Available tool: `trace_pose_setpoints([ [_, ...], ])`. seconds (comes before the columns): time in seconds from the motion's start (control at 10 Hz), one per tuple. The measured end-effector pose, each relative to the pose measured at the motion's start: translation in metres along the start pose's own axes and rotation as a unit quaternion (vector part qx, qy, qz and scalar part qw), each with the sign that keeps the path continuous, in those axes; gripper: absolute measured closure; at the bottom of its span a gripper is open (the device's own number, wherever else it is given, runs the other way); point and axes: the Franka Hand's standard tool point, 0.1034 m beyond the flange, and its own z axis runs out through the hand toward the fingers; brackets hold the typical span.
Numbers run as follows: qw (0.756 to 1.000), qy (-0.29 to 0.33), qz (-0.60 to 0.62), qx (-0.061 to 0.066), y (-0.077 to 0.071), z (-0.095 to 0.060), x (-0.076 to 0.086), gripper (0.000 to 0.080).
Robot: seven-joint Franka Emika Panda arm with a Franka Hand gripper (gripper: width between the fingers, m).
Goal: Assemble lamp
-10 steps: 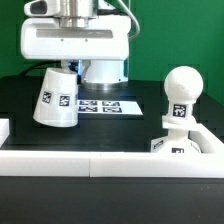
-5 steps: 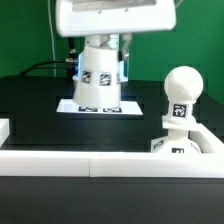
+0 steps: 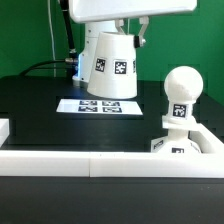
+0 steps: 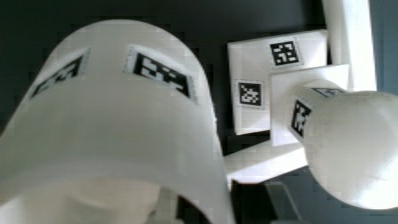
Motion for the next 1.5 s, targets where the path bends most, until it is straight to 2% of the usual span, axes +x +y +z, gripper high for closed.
trace_pose_setpoints([
  [0.1,1.0,0.0,0.0,0.0,-0.001,-0.001,0.0,0.0755],
  [0.2,1.0,-0.004,0.008,0.004,-0.01,-0.009,0.001,0.0755],
  [0.4,1.0,-0.008,0.01,0.013,-0.036,-0.03,0.019,0.0755],
  [0.6,1.0,-0.017,0.013,0.017,-0.054,-0.045,0.032,0.0755],
  [0.9,0.998,-0.029,0.054,0.02,-0.086,-0.056,0.048,0.0755],
  [1.0,0.998,-0.027,0.06,0.022,-0.101,-0.056,0.051,0.0755],
  [1.2,0.998,-0.034,0.052,0.019,-0.118,-0.041,0.039,0.0755],
  [1.4,0.998,-0.035,0.043,0.015,-0.126,-0.02,0.026,0.0755],
  [1.5,0.998,-0.038,0.039,0.012,-0.125,-0.011,0.02,0.0755],
])
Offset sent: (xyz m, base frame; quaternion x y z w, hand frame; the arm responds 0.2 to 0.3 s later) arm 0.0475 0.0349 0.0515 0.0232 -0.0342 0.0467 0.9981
